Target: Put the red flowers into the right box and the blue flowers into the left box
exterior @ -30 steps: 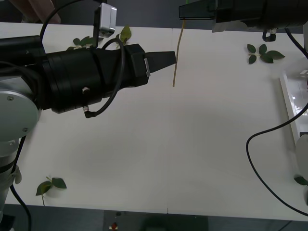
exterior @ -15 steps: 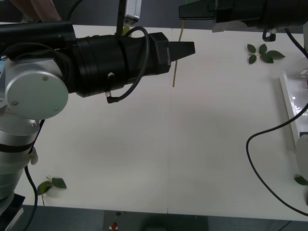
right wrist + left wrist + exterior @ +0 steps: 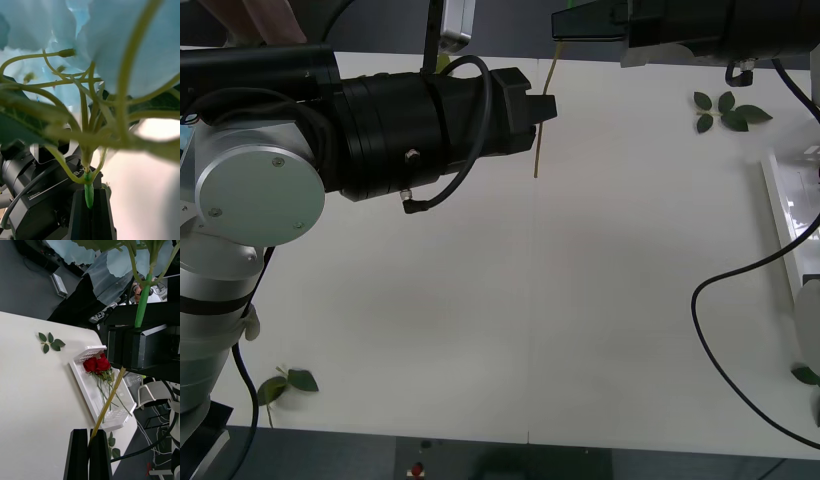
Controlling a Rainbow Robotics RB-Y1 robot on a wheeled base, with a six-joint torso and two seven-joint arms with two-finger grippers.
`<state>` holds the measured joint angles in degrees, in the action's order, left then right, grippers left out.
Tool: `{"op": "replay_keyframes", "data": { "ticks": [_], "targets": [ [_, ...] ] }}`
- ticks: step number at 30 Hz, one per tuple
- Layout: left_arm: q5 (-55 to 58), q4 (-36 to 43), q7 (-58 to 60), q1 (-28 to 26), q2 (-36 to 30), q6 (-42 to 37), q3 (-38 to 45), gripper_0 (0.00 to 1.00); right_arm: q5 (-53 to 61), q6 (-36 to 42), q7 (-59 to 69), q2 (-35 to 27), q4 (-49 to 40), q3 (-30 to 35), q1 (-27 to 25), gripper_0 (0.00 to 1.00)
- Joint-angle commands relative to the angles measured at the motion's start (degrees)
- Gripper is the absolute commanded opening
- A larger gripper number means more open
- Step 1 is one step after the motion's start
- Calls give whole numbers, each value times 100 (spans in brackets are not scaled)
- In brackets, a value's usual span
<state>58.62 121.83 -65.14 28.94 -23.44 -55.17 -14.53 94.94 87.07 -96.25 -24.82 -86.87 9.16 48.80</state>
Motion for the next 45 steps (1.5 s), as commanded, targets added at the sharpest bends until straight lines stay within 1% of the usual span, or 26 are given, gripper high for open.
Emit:
{"op": "replay_keyframes", "data": {
  "ticks": [1,2,3,5,6,7,8,9,10,15,20,24,27,29,32,35,39,42,43,45],
  "targets": [
    [-79,69,274,156,-38,86,-50,0,86,-24,141,-84,-102,33,183,0],
    [-79,69,274,156,-38,86,-50,0,86,-24,141,-84,-102,33,183,0],
    [-79,69,282,156,-38,86,-50,0,86,-24,141,-84,-102,33,183,5],
    [-79,60,291,156,-38,86,-50,0,86,-24,141,-84,-102,33,183,21],
    [-70,60,291,156,-38,86,-50,0,86,-24,141,-84,-102,33,183,35],
    [-70,60,291,156,-38,86,-50,0,86,-24,141,-84,-102,33,183,45],
    [-79,60,300,156,-38,86,-50,0,86,-24,141,-84,-102,33,183,68],
    [-70,69,300,156,-38,95,-50,0,86,-24,141,-84,-102,33,183,87],
    [-70,69,300,156,-38,95,-50,0,86,-24,141,-84,-102,33,183,100],
    [-79,69,300,156,-55,95,-42,0,86,-24,141,-84,-102,33,183,100],
    [44,139,300,147,-213,95,81,0,86,-24,141,-84,-102,33,183,100],
    [299,254,344,60,-521,59,354,0,86,-24,141,-84,-102,33,183,100],
    [607,359,362,-107,-811,-64,662,0,86,-24,141,-84,-102,33,183,100],
    [862,438,353,-230,-978,-354,960,0,86,-24,141,-84,-102,33,183,100],
    [1257,632,309,-494,-1294,-995,1602,0,86,-24,141,-84,-102,33,183,100],
    [1705,816,265,-898,-1620,-1628,2367,0,86,-24,141,-84,-102,33,183,100],
    [2198,842,133,-1391,-2068,-2331,3351,0,86,-24,141,-84,-102,33,183,100],
    [2496,658,-210,-1795,-2490,-2911,4045,0,86,-24,141,-84,-102,33,183,100],
    [2549,596,-289,-1865,-2569,-2999,4151,0,86,-24,141,-84,-102,33,183,100],
    [2699,298,-588,-2173,-2859,-3280,4529,0,86,-24,141,-84,-102,33,183,100]
  ]
}}
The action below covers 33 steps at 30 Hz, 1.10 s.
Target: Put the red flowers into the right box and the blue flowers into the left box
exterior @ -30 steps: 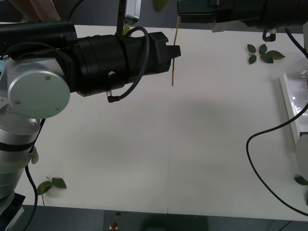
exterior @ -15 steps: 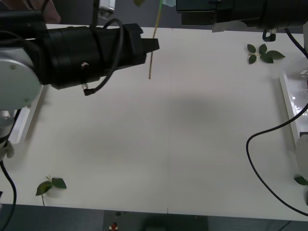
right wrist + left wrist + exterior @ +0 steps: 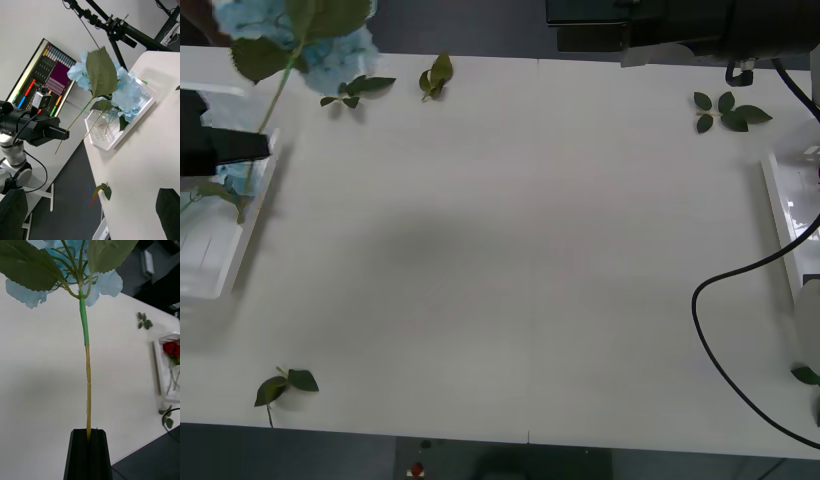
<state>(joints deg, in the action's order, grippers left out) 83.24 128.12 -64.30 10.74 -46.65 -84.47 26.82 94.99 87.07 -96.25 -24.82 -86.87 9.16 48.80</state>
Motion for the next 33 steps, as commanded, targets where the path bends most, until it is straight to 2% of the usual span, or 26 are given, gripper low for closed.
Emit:
{"op": "replay_keyframes", "data": {
  "ticks": [1,6,11,22,33],
  "targets": [
    [246,-411,-786,-433,-609,-394,456,0,81,-24,141,-84,-102,33,183,100],
    [184,-1220,-1630,-1110,-1004,-412,728,0,81,-24,141,-84,-102,33,183,100],
    [-176,-1923,-2307,-1488,-1154,-412,711,0,46,-147,124,-287,-154,51,77,100],
    [-915,-3039,-3212,-1637,-1312,-333,544,0,-121,-279,1,-665,-190,-28,60,100],
    [-1082,-3865,-4117,-1786,-1505,-8,324,1,-332,108,-694,-1306,-190,-28,-134,100]
  ]
}}
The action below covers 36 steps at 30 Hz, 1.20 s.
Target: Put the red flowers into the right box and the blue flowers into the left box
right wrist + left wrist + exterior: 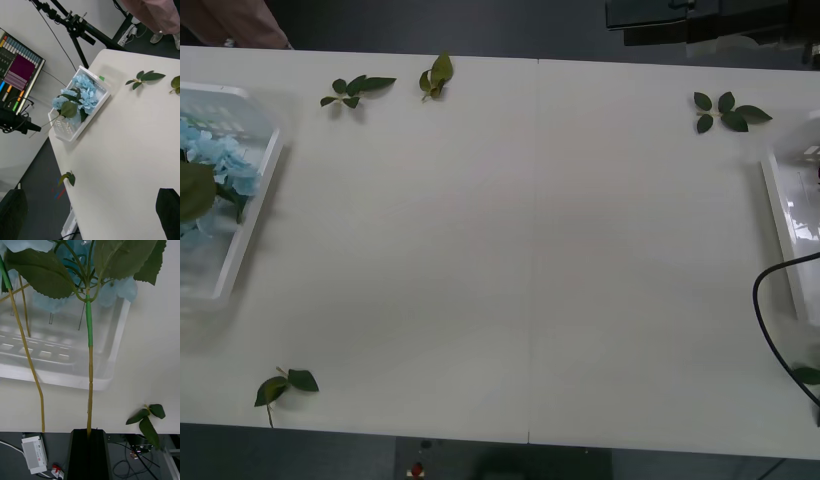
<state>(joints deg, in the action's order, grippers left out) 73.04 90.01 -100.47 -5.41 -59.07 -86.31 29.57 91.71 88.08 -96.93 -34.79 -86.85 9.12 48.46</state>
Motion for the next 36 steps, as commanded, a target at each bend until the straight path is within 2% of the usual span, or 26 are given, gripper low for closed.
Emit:
{"op": "replay_keyframes", "data": {
  "ticks": [1,3,5,7,8,10,12,20,28,32,36],
  "targets": [
    [-79,-71,-596,-224,-272,237,67,1,4,7,-810,-388,-192,-24,-170,100],
    [-97,-71,-702,-320,-280,334,102,3,31,7,-1065,-520,-192,-24,-275,100],
    [-97,-71,-842,-408,-298,448,137,12,92,7,-1346,-660,-192,-24,-390,100],
    [-79,-71,-904,-443,-298,501,199,53,171,16,-1662,-836,-192,-24,-504,100],
    [-62,-71,-922,-443,-289,518,216,68,198,7,-1794,-889,-192,-24,-539,100],
    [79,-71,-939,-443,-289,554,260,88,277,16,-2067,-1038,-192,-7,-645,100],
    [272,-71,-957,-443,-289,606,295,100,382,16,-2304,-1161,-192,11,-750,100],
    [958,-18,-1053,-487,-289,606,550,100,532,324,-3130,-1451,-192,327,-1093,100],
    [1186,843,-983,-478,-289,650,699,100,523,1044,-4062,-1654,-184,1030,-1453,100],
    [1467,1160,-869,-478,-289,1028,585,100,541,1282,-4580,-1759,-96,1241,-1603,100],
    [1977,1300,-799,-478,-289,1626,339,100,620,1519,-5275,-1882,370,1320,-1603,100]
  ]
}}
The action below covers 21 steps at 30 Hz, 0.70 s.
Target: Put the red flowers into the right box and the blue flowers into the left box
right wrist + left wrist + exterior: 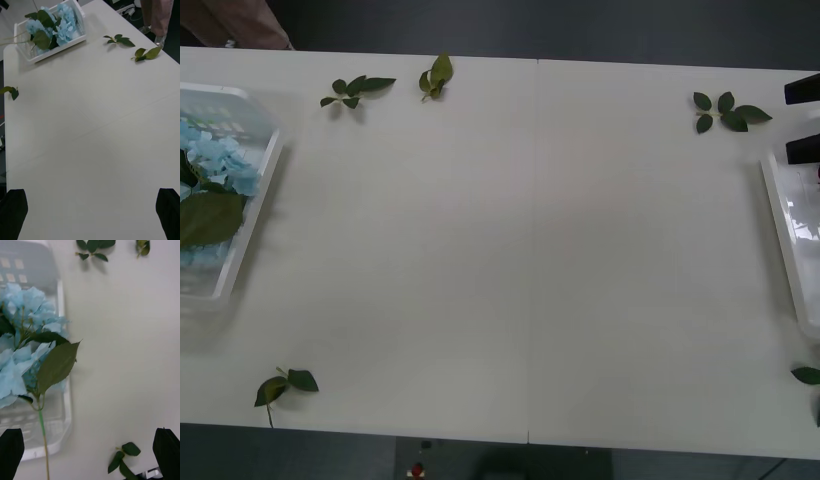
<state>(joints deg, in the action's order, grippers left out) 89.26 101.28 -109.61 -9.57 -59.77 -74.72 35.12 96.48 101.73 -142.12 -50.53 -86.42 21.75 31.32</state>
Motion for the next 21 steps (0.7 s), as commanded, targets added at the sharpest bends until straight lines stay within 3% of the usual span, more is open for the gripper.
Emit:
{"op": "replay_keyframes", "data": {
  "ticks": [1,6,21],
  "targets": [
    [443,226,116,-63,-211,626,-286,100,169,189,-931,-335,442,57,111,100],
    [540,595,203,8,-53,1408,-664,100,213,321,-1288,-537,917,57,120,100],
    [390,1518,423,1177,106,2858,-2448,100,310,585,-1288,-783,1532,216,111,100]
  ]
}}
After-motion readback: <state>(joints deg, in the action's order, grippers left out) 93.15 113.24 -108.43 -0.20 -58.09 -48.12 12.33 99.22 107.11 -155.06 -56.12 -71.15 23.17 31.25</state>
